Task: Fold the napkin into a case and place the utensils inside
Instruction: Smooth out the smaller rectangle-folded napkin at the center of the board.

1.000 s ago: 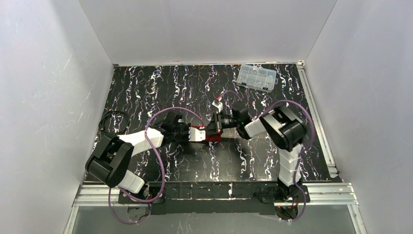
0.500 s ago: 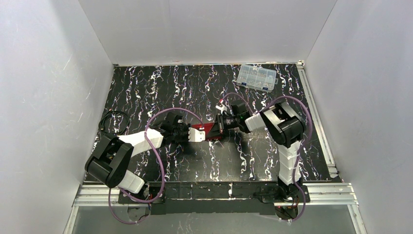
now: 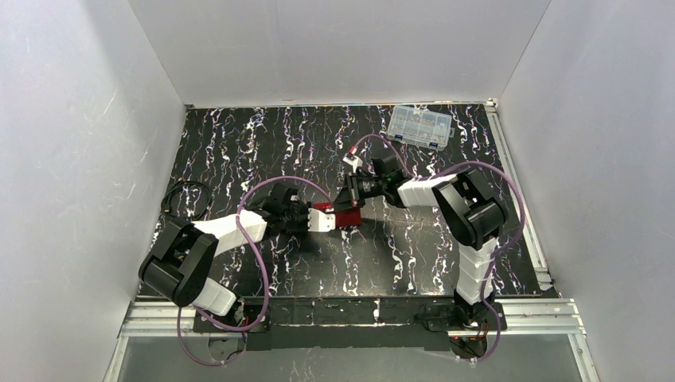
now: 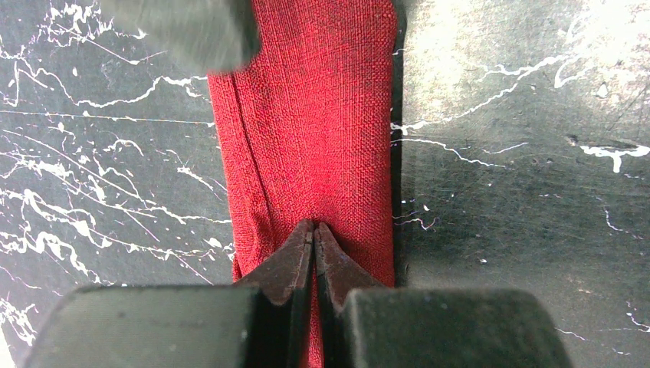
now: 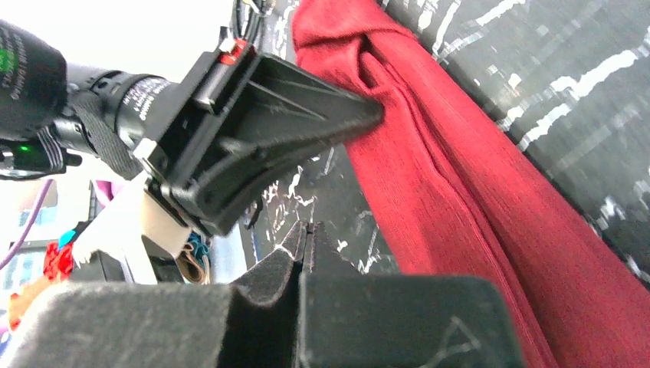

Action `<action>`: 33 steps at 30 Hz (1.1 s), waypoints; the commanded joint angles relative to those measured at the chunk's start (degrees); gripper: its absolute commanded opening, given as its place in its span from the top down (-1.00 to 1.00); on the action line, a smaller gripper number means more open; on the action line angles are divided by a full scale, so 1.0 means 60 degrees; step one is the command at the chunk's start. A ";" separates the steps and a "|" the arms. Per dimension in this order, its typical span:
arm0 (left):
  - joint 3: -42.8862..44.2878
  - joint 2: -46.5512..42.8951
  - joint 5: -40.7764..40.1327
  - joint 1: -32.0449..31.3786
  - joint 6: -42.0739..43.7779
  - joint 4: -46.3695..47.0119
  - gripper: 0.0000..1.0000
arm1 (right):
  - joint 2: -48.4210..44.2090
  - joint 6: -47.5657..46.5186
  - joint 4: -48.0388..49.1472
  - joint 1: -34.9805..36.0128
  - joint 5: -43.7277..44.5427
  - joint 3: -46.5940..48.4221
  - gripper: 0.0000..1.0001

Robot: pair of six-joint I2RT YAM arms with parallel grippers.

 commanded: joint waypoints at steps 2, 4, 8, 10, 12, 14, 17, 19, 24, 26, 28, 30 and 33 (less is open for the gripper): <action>-0.0447 0.0132 -0.0394 0.0024 -0.0108 -0.1355 1.00 | 0.1095 0.0788 0.1192 0.0207 -0.0113 0.0529 0.97; -0.0453 0.0138 -0.0391 0.0022 -0.0133 -0.1353 1.00 | 0.1521 0.0677 0.0987 0.0207 -0.0032 0.0693 0.97; -0.0290 0.0103 -0.0445 0.0008 -0.0302 -0.1387 1.00 | 0.2184 -0.0220 -0.0453 0.0215 0.0536 0.1110 0.97; 0.0053 0.0074 -0.0453 0.0008 -0.0581 -0.1772 0.94 | 0.2405 -0.0286 -0.0576 0.0214 0.0724 0.1114 0.97; 0.0550 0.0013 -0.0416 0.0008 -0.0938 -0.2393 0.85 | 0.2429 -0.0296 -0.0614 0.0212 0.0899 0.1026 0.97; 0.1066 -0.0095 -0.0354 0.0000 -0.1373 -0.3066 0.75 | 0.2387 -0.0344 -0.0625 0.0214 0.1037 0.0910 0.97; 0.1547 -0.0240 -0.0089 0.0007 -0.1714 -0.3789 0.72 | 0.2250 -0.0539 -0.0883 0.0208 0.1201 0.0871 0.97; 0.1613 -0.0304 0.0081 -0.0007 -0.1813 -0.3993 0.72 | 0.2124 -0.0673 -0.1093 0.0210 0.1325 0.0883 0.97; 0.2632 -0.0316 0.0502 0.0189 -0.2965 -0.4908 0.72 | 0.1880 -0.1079 -0.1683 0.0213 0.1509 0.0943 0.97; 0.3282 -0.0227 0.0687 0.0594 -0.3479 -0.5313 0.72 | 0.1821 -0.1087 -0.1728 0.0211 0.1561 0.0898 0.97; 0.3946 -0.0064 0.0974 0.0956 -0.3955 -0.5908 0.70 | 0.1769 -0.1089 -0.1777 0.0229 0.1612 0.0894 0.97; 0.4192 -0.0010 0.0943 0.1088 -0.4200 -0.6222 0.67 | 0.1675 -0.1055 -0.1772 0.0278 0.1661 0.0868 0.97; 0.3539 -0.0276 0.0281 0.1091 -0.4059 -0.5712 0.67 | 0.1560 -0.0944 -0.1697 0.0353 0.1746 0.0878 0.97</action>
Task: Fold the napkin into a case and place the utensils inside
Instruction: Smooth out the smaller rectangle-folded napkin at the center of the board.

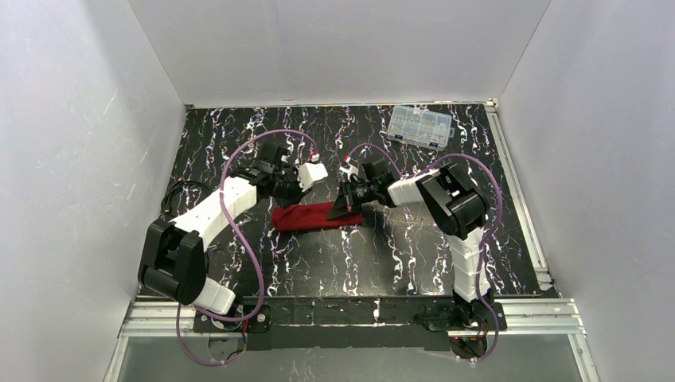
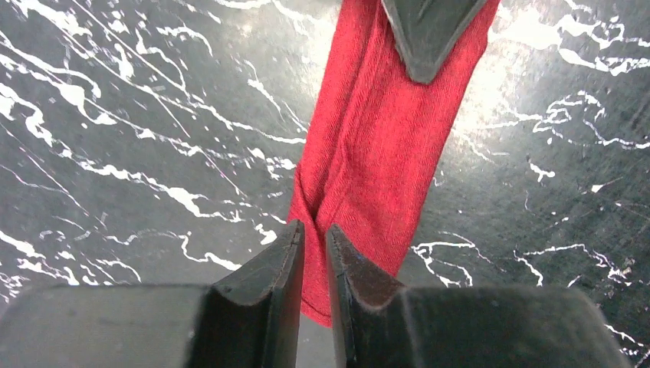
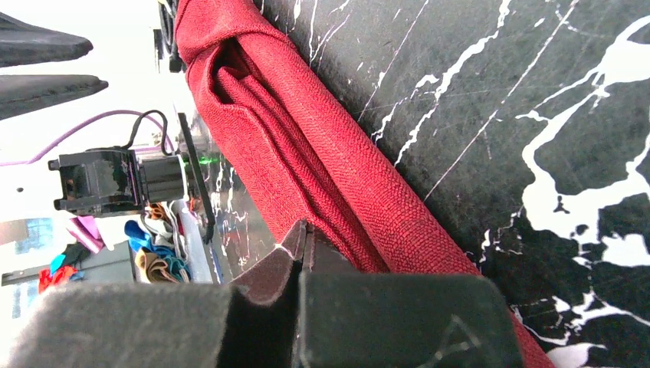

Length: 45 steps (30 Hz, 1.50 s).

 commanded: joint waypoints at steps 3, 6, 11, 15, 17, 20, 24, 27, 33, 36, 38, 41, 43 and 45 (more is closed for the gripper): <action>-0.1058 -0.0375 -0.0790 0.0049 -0.0347 -0.0192 0.67 | -0.0225 -0.0393 -0.0886 0.0166 0.1040 -0.0124 0.97; -0.1200 -0.0280 -0.0905 0.0060 -0.0484 -0.0155 0.66 | -0.0319 -0.0331 -0.0852 0.0213 0.1058 -0.0076 0.97; -0.1440 -0.0129 -0.1585 0.0059 -0.0731 0.0583 0.67 | -0.0446 -0.0229 -0.0868 0.0254 0.1074 -0.0039 0.97; -0.1784 -0.0157 -0.1870 0.0064 -0.0443 0.1102 0.72 | -0.0743 0.0044 -0.0626 0.0353 0.1031 -0.0069 0.97; -0.1862 -0.0117 -0.1601 0.0064 -0.0341 0.0994 0.74 | -0.0894 0.0283 -0.0431 0.0436 0.1034 -0.0070 0.97; -0.2072 -0.0143 -0.1389 0.0089 -0.0293 0.1004 0.92 | -0.1077 0.0606 -0.0198 0.0634 0.1118 0.0019 0.97; -0.2178 -0.0249 -0.1306 0.0135 -0.0260 0.1066 1.00 | -0.1281 0.0984 -0.0041 0.0998 0.1462 0.0188 0.97; -0.2144 -0.0300 -0.1233 0.0152 -0.0266 0.1085 1.00 | -0.1082 0.1606 0.0498 0.1274 0.1547 0.0288 0.97; -0.2037 -0.0333 -0.1072 0.0151 -0.0374 0.1102 1.00 | -0.0153 0.2870 0.1952 0.1820 0.1527 0.0779 0.97; -0.2037 -0.0357 -0.1060 0.0149 -0.0370 0.1085 1.00 | 0.0134 0.3413 0.2569 0.1822 0.1636 0.0838 0.97; -0.2037 -0.0379 -0.1054 0.0142 -0.0357 0.1085 1.00 | 0.0354 0.3595 0.2733 0.1810 0.1657 0.1029 0.97; -0.1969 -0.0389 -0.0986 0.0152 -0.0397 0.1045 1.00 | 0.0669 0.3513 0.2403 0.1830 0.1666 0.1298 0.97; -0.1929 -0.0407 -0.0924 0.0152 -0.0415 0.1030 1.00 | 0.0915 0.3250 0.2077 0.1817 0.1625 0.1440 0.97; -0.1873 -0.0407 -0.0886 0.0143 -0.0436 0.1023 1.00 | 0.1225 0.3190 0.1901 0.1808 0.1543 0.1625 0.97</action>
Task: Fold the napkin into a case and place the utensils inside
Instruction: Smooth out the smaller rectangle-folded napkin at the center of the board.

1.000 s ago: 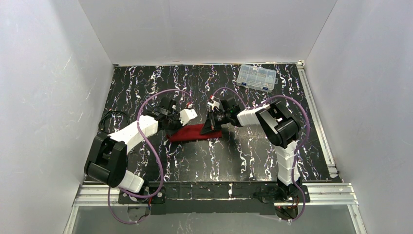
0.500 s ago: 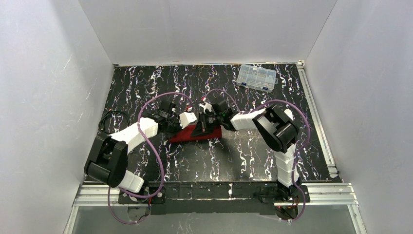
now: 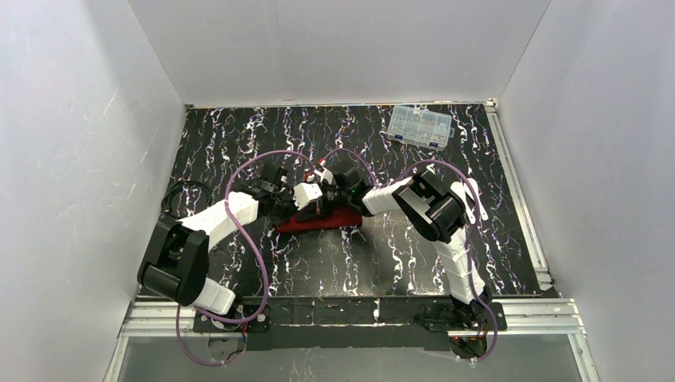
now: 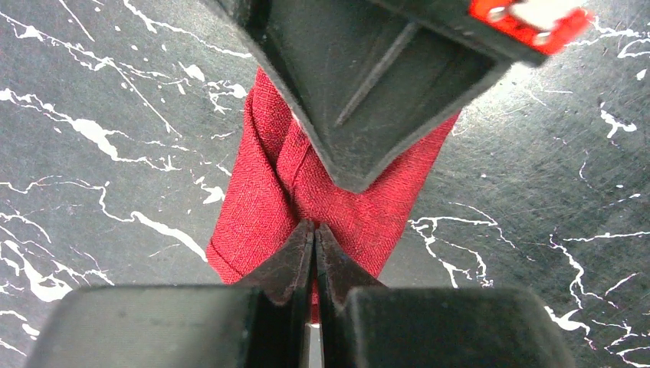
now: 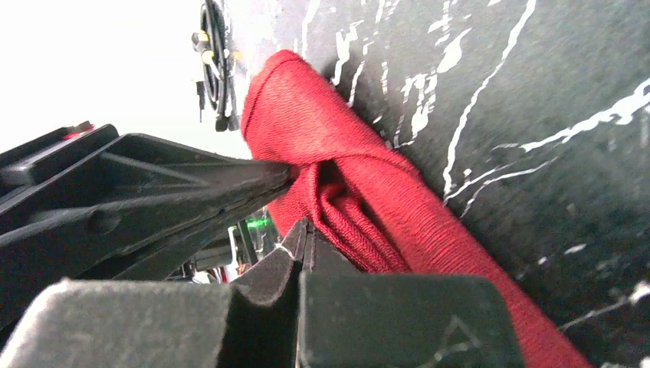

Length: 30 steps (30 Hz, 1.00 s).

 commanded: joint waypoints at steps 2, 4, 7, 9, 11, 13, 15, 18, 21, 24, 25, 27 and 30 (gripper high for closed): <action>0.0274 -0.0311 0.0360 0.0043 -0.0118 -0.0183 1.00 | 0.0690 -0.0151 -0.0246 -0.0056 -0.0006 0.0802 0.97; 0.0407 -0.0319 0.0364 0.0053 -0.0143 -0.0219 1.00 | 0.0759 -0.0322 -0.0495 -0.0029 0.0064 0.0898 0.97; 0.0571 -0.0332 0.0335 0.0054 -0.0129 -0.0244 1.00 | 0.0748 -0.0472 -0.0724 -0.0029 0.0114 0.0782 0.97; 0.0645 -0.0349 0.0405 0.0053 -0.0125 -0.0320 1.00 | 0.0758 -0.0470 -0.0717 -0.0035 0.0137 0.0656 0.97; 0.0697 -0.0378 0.0627 0.0048 -0.0132 -0.0523 1.00 | 0.0775 -0.0436 -0.0692 -0.0028 0.0187 0.0600 0.97; 0.0643 -0.0424 0.0815 0.0054 -0.0087 -0.0655 1.00 | 0.0776 -0.0477 -0.0811 -0.0028 0.0248 0.0627 0.97; 0.0590 -0.0472 0.0748 0.0054 -0.0025 -0.0684 1.00 | 0.0755 -0.0607 -0.0966 -0.0029 0.0297 0.0696 0.97; 0.0556 -0.0568 0.0432 0.0068 0.0048 -0.0713 0.91 | 0.0698 -0.0699 -0.1036 -0.0034 0.0283 0.0628 0.97; 0.0519 -0.0549 0.0132 0.0068 0.0049 -0.0703 0.53 | 0.0677 -0.0659 -0.0929 -0.0037 0.0269 0.0489 0.97; 0.0250 -0.0438 -0.0190 0.0068 0.0153 -0.0324 0.54 | 0.0673 -0.0551 -0.0740 -0.0035 0.0228 0.0404 0.97; 0.0205 -0.0365 -0.0230 0.0068 0.0217 -0.0250 0.60 | 0.0666 -0.0551 -0.0746 -0.0036 0.0225 0.0391 0.97; 0.0118 -0.0261 -0.0301 0.0060 0.0304 -0.0108 0.72 | 0.0659 -0.0550 -0.0740 -0.0028 0.0212 0.0393 0.97; -0.0062 -0.0151 -0.0468 0.0065 0.0539 0.0291 0.93 | 0.0645 -0.0533 -0.0726 -0.0035 0.0221 0.0376 0.97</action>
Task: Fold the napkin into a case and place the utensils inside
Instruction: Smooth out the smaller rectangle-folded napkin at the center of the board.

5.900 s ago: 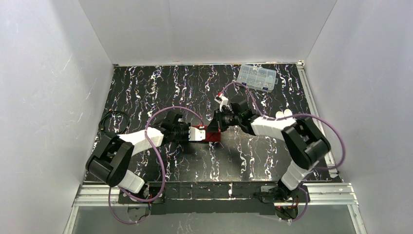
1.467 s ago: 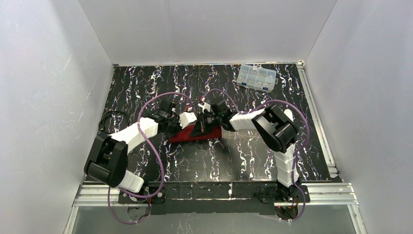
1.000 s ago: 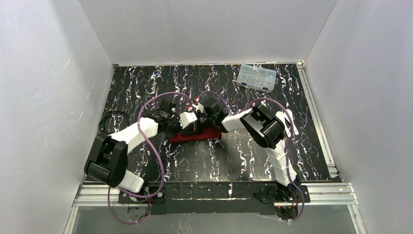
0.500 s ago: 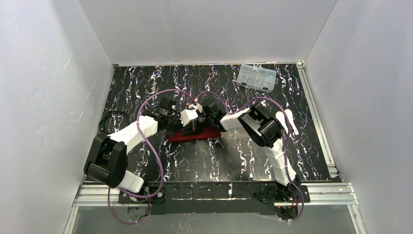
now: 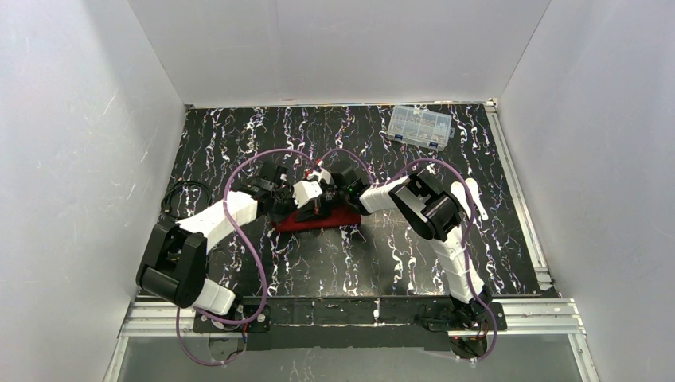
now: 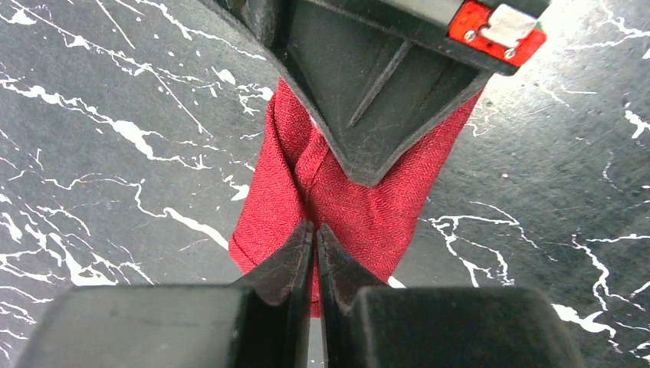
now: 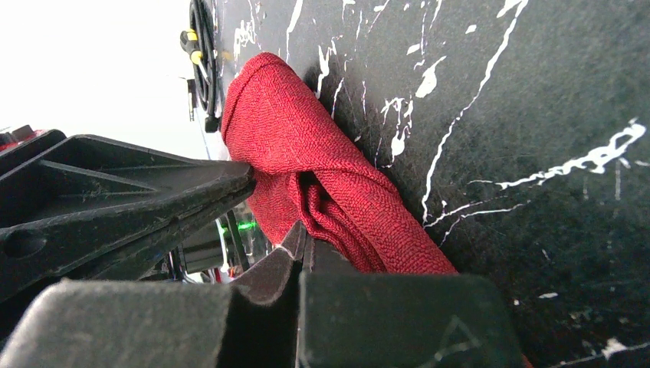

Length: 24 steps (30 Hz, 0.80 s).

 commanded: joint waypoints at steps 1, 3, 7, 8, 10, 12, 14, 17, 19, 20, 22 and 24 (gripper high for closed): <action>-0.0234 0.0051 -0.0270 0.0068 0.0374 0.0345 0.96 | 0.0063 -0.0213 -0.0376 0.0000 0.0328 -0.0219 0.97; -0.0131 0.0136 -0.0093 0.0067 0.0323 0.0072 0.99 | 0.0076 -0.0179 -0.0335 -0.0001 0.0326 -0.0226 0.97; -0.0019 0.0073 0.0302 0.0056 0.0067 -0.0290 0.82 | 0.0133 -0.0071 -0.0276 -0.0006 0.0341 -0.0160 0.97; -0.0018 0.0082 0.0299 0.0065 0.0039 -0.0323 0.76 | 0.0138 -0.0045 -0.0257 -0.0007 0.0348 -0.0136 0.97; -0.0063 0.0075 0.0269 0.0068 0.0034 -0.0299 0.73 | 0.0124 0.0012 -0.0235 0.0001 0.0377 -0.0106 0.97; -0.0174 0.0092 0.0125 0.0060 0.0126 -0.0112 0.84 | 0.0098 0.0043 -0.0254 -0.0002 0.0417 -0.0081 0.97; -0.0298 0.0143 -0.0082 0.0061 0.0259 0.0181 1.00 | 0.0059 0.0083 -0.0255 0.0001 0.0458 -0.0091 0.97; -0.0369 0.0266 -0.0187 0.0067 0.0402 0.0404 1.00 | 0.0036 0.0179 -0.0211 0.0004 0.0473 -0.0135 0.97; -0.0358 0.0258 -0.0090 0.0057 0.0427 0.0380 1.00 | 0.0010 0.0225 -0.0191 0.0017 0.0514 -0.0153 0.97; -0.0324 0.0246 -0.0015 0.0063 0.0425 0.0332 1.00 | 0.0020 0.0252 -0.0190 0.0020 0.0537 -0.0153 0.97; -0.0218 0.0218 0.0109 0.0068 0.0343 0.0155 1.00 | 0.0032 0.0304 -0.0170 0.0021 0.0606 -0.0153 0.97; -0.0061 0.0143 0.0213 0.0061 0.0188 -0.0048 1.00 | 0.0050 0.0374 -0.0155 0.0037 0.0721 -0.0180 0.97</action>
